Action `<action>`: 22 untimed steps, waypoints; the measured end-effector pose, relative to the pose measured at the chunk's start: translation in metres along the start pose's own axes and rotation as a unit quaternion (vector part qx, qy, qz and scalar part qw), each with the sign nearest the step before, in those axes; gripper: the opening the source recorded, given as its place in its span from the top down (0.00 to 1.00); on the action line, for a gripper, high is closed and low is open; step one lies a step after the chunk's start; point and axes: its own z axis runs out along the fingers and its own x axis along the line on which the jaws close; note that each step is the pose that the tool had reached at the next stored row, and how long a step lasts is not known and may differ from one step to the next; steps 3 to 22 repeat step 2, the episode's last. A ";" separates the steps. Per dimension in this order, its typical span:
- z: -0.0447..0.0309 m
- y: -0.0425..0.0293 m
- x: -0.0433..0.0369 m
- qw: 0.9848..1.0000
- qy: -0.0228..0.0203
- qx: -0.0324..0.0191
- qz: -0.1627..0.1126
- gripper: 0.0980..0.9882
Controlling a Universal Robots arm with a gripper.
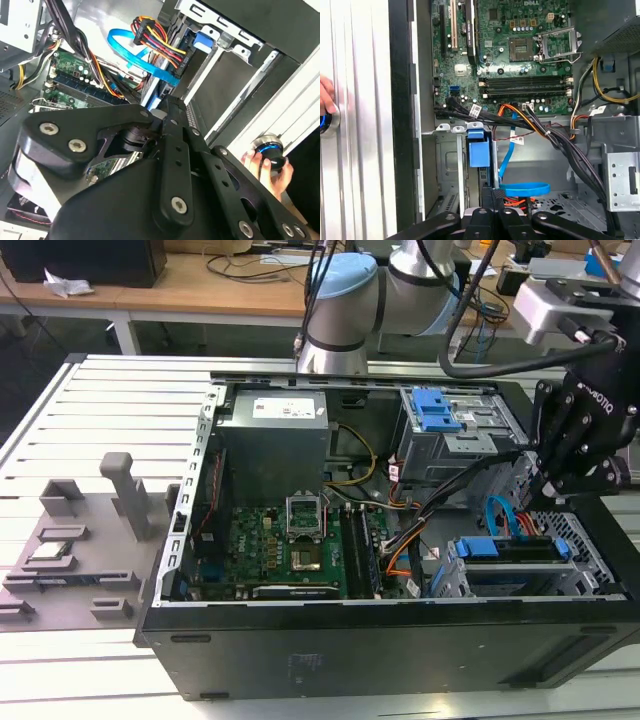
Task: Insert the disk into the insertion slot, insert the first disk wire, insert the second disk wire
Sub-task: 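Insert the second disk wire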
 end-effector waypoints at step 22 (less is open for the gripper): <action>0.0000 0.0000 0.0000 1.000 0.000 0.000 0.000 0.99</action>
